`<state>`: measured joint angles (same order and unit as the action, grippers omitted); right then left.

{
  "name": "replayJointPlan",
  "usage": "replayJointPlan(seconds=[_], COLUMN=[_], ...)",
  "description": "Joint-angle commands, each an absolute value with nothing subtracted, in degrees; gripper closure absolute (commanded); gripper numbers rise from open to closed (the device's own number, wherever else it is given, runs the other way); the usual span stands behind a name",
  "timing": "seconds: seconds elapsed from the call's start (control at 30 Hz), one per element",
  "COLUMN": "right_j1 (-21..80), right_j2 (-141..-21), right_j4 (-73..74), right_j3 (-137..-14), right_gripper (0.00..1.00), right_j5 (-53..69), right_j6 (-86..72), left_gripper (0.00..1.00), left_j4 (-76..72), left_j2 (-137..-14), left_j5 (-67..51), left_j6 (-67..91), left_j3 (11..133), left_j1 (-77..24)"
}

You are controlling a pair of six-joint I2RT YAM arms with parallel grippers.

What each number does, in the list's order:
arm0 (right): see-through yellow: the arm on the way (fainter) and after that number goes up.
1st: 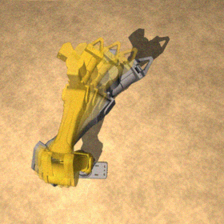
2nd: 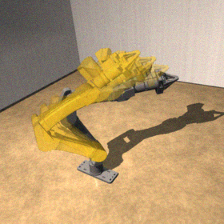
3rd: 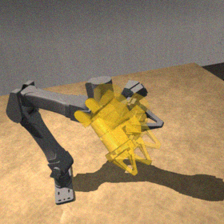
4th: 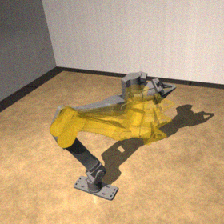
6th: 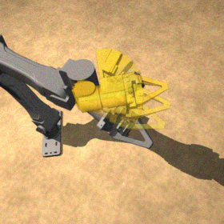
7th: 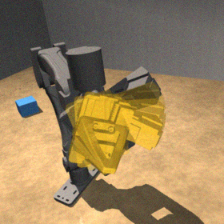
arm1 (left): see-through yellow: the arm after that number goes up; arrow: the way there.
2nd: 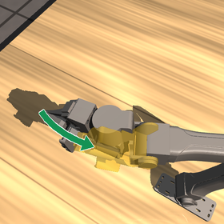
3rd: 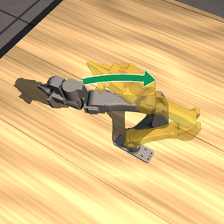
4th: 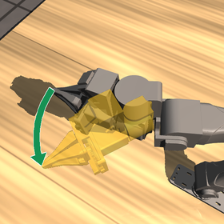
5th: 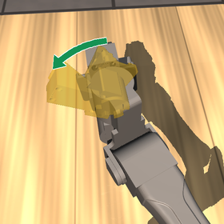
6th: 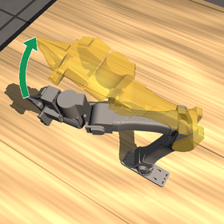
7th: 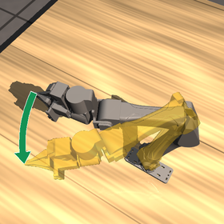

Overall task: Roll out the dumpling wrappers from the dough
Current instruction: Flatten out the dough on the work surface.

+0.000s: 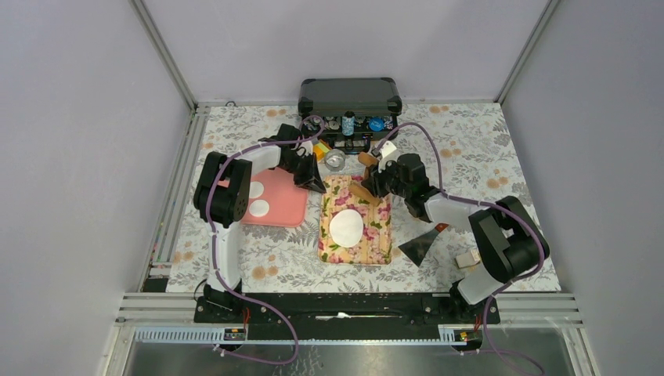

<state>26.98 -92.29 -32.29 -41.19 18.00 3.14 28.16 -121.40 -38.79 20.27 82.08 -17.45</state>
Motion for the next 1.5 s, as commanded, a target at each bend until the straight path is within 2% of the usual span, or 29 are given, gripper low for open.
replayJointPlan(seconds=[0.0, 0.4, 0.63, 0.77, 0.93, 1.1, 1.2, 1.47], right_j1=[26.7, 26.8, 28.5, 31.5, 32.0, 32.7, 35.2, 38.2], right_j2=[-85.7, -74.0, -73.6, -72.4, -70.1, -71.3, -73.1, -78.2], right_j4=[-27.3, -19.0, -17.2, -6.3, -2.6, 9.5, 14.8, 19.9], right_j3=[-42.6, -43.8, -42.7, -42.8, -41.0, -42.1, -43.0, -46.8], right_gripper=[1.0, 1.0, 1.0, 1.0, 1.0, 1.0, 1.0, 1.0], right_j5=[16.1, 42.0, 47.0, 50.2, 53.9, 62.8, 62.5, 55.8], right_j6=[6.2, 19.0, 20.7, 33.5, 38.1, 50.2, 57.0, 63.4], left_gripper=[1.0, 1.0, 1.0, 1.0, 1.0, 1.0, 1.0, 1.0], left_j4=[32.4, 37.3, 36.7, 36.2, 35.5, 35.5, 35.5, 35.5], left_j2=[-117.3, -118.4, -117.7, -117.9, -118.7, -119.3, -119.2, -119.3], left_j5=[-38.6, -41.7, -43.2, -44.0, -44.6, -45.1, -45.2, -45.5], left_j6=[13.0, 5.3, 5.5, 5.7, 5.7, 5.9, 5.8, 5.8], left_j3=[85.6, 88.0, 87.5, 87.1, 86.5, 86.4, 86.2, 85.8], left_j1=[-17.7, -17.7, -17.7, -17.7, -17.7, -18.2, -18.5, -18.5])
